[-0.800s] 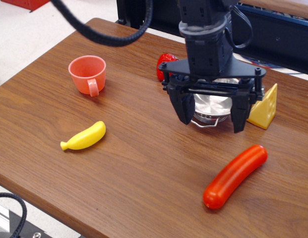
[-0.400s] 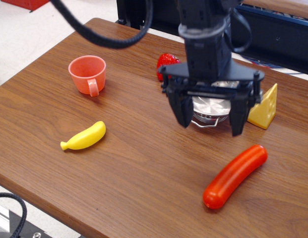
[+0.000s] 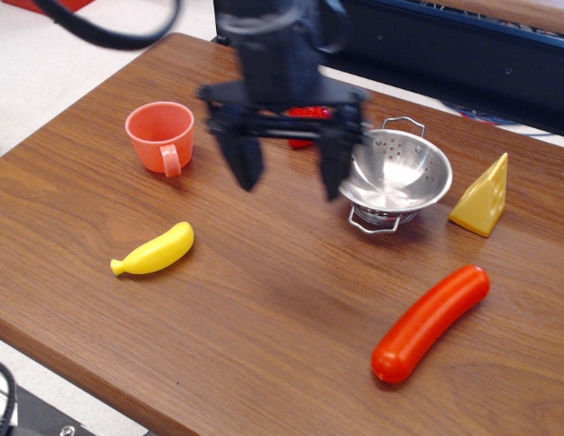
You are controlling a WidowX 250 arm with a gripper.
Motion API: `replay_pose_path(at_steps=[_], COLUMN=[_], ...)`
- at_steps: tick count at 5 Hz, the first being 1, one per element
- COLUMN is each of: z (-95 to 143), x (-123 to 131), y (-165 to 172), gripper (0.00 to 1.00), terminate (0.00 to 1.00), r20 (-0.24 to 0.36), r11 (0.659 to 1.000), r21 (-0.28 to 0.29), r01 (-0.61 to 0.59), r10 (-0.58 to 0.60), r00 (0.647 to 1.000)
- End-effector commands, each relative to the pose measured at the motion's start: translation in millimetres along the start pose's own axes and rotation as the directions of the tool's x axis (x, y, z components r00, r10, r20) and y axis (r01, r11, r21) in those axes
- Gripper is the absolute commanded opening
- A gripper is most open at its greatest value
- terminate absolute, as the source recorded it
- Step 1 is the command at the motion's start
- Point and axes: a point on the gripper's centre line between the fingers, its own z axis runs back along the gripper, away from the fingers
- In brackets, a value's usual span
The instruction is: Put banana in colander
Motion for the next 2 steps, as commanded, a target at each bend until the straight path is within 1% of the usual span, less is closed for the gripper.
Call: replay_pose_path(at_steps=[1, 2], z=[-8, -28], x=[2, -8], y=[55, 77], gripper=[1.0, 1.0], terminate=[0.0, 0.0], r20=[0.066, 0.044], r11=[0.987, 0.959], r21=[0.086, 0.142], r01=[0.138, 0.246], r10=[-0.144, -0.255], r00=[0.987, 0.966])
